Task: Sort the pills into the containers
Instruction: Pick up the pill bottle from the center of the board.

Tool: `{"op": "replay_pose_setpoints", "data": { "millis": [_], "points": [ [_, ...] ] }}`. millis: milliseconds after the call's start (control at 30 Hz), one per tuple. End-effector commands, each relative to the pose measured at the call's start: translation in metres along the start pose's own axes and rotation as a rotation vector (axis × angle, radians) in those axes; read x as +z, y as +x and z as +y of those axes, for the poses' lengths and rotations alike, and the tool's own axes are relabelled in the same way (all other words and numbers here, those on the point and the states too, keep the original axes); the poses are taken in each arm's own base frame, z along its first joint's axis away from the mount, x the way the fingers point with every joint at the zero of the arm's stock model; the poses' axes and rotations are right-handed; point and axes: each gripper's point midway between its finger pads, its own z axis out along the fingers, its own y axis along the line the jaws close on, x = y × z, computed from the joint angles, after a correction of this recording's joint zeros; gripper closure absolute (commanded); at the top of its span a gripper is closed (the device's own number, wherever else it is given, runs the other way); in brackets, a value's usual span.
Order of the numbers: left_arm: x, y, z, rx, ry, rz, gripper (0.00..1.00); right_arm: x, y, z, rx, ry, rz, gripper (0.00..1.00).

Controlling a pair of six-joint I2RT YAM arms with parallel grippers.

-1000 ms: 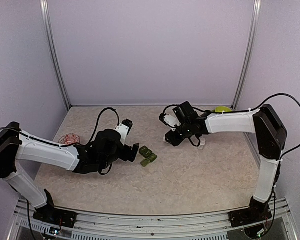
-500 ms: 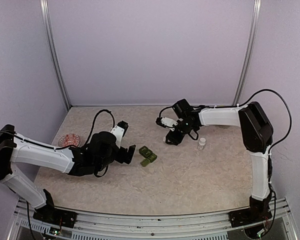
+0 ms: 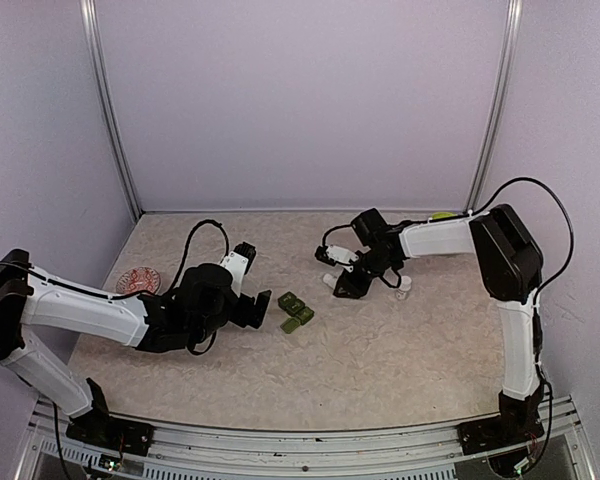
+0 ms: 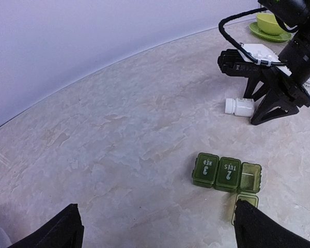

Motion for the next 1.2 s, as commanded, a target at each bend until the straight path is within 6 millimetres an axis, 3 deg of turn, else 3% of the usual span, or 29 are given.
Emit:
{"op": "replay_pose_setpoints", "data": {
  "millis": [0,233,667,1167],
  "points": [
    [0.0,-0.002,0.002,-0.014,-0.004,-0.003,0.01,0.004,-0.002,-0.004,-0.011,-0.012,-0.075,0.57],
    [0.0,-0.004,0.0,-0.018,-0.001,-0.006,0.01,0.011,-0.003,-0.011,0.04,0.018,-0.114,0.54],
    [0.002,-0.003,-0.002,-0.017,0.005,-0.003,0.01,0.007,0.005,-0.001,0.15,0.052,-0.225,0.6],
    [0.0,-0.006,-0.002,-0.017,0.006,-0.011,0.01,0.015,-0.003,0.002,0.208,0.098,-0.256,0.58]
  ]
}}
